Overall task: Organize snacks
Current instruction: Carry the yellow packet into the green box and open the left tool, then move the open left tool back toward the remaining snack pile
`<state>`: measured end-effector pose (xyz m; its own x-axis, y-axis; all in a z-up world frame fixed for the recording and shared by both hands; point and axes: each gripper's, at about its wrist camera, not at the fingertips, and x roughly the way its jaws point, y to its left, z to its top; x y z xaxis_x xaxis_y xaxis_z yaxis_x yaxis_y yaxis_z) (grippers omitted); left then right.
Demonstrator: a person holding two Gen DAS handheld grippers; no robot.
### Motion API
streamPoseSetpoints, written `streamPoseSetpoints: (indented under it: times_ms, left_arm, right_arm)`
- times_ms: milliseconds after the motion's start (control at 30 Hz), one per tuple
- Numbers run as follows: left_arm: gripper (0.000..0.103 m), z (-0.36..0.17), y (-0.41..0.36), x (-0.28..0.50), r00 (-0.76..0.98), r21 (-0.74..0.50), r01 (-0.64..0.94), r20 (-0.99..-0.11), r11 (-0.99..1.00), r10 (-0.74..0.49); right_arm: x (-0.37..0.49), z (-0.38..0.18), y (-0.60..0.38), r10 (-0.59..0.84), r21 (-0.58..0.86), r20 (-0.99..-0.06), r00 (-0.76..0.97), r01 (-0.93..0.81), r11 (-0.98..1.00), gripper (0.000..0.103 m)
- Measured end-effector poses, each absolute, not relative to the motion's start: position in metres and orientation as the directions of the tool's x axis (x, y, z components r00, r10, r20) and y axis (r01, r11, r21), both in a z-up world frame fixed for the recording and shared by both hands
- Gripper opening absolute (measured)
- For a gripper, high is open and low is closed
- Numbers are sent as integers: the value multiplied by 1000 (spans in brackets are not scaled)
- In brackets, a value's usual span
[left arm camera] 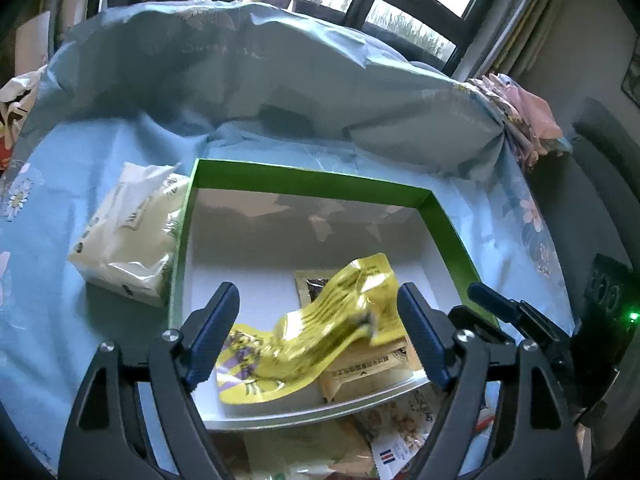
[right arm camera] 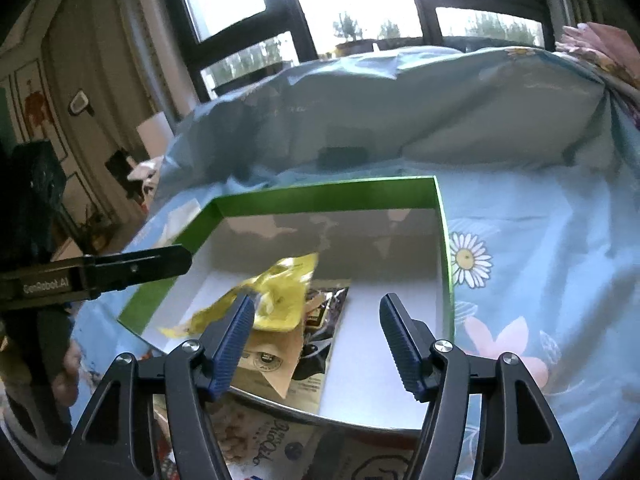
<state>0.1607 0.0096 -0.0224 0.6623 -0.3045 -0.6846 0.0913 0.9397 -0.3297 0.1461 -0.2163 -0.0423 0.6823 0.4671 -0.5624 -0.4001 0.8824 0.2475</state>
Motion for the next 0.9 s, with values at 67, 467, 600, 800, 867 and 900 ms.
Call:
streamPoseSetpoints:
  times_ms: [67, 467, 600, 800, 867, 900]
  left_arm:
    - [81, -19, 12, 157, 666, -324, 85, -684, 942, -295]
    - [81, -13, 43, 123, 677, -283, 34, -699, 958, -231]
    - [81, -18, 53, 116, 666, -279, 5, -715, 960, -211]
    - [81, -21, 55, 107, 653, -282, 2, -727, 960, -215]
    - [81, -24, 51, 104, 638, -292, 18, -733, 956, -236]
    - [81, -25, 48, 102, 632, -297, 31, -734, 954, -249]
  right_arm:
    - [144, -39, -218, 471, 253, -554, 686, -400, 881, 66]
    - [125, -29, -214, 541, 286, -518, 663, -462, 839, 66]
    - [119, -31, -209, 551, 276, -523, 650, -482, 832, 66]
    - [111, -32, -206, 562, 258, -535, 631, -512, 819, 66]
    - [109, -33, -206, 569, 256, -539, 621, -523, 813, 66]
    - [107, -33, -206, 569, 254, -541, 619, -525, 812, 66]
